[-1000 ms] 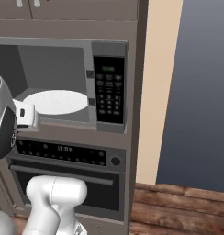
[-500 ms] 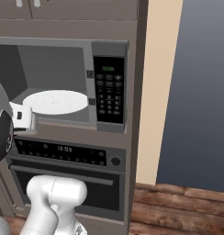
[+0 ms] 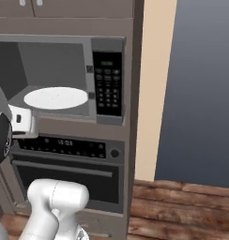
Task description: Pick the cup of tea, navigate to the dining table, and place it on the saucer.
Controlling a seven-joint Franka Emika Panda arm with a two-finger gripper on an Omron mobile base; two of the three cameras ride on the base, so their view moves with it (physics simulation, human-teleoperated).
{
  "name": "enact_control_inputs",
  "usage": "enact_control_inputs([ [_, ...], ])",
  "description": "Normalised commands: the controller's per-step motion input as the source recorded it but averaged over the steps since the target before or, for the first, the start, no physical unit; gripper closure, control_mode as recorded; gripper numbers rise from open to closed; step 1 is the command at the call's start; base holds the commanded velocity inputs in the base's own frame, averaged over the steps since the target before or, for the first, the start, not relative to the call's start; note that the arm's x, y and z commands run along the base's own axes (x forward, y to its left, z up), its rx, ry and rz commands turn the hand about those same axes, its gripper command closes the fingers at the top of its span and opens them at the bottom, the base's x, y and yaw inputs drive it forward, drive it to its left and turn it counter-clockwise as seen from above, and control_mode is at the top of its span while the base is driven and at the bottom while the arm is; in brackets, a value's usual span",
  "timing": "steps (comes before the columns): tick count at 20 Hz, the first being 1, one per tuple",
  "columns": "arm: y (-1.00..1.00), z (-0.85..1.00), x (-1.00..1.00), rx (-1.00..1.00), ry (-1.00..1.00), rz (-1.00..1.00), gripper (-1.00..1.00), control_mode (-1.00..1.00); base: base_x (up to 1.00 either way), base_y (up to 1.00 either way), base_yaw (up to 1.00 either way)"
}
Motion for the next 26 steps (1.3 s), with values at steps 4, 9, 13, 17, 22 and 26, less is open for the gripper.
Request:
enact_control_inputs([
  [4,0.00,0.00,0.00,0.00,0.00,0.00,1.00,1.00,-0.54,-0.45,-0.47],
  [9,0.00,0.00,0.00,0.00,0.00,0.00,1.00,1.00,0.00,-0.15,-0.82],
  [13,0.00,0.00,0.00,0.00,0.00,0.00,1.00,1.00,0.00,-0.09,-0.85],
  [17,0.00,0.00,0.00,0.00,0.00,0.00,1.00,1.00,0.00,-0.05,-0.86],
  [22,0.00,0.00,0.00,0.00,0.00,0.00,1.00,1.00,0.00,-0.05,-0.87],
  [26,0.00,0.00,0.00,0.00,0.00,0.00,1.00,1.00,0.01,-0.08,-0.86],
])
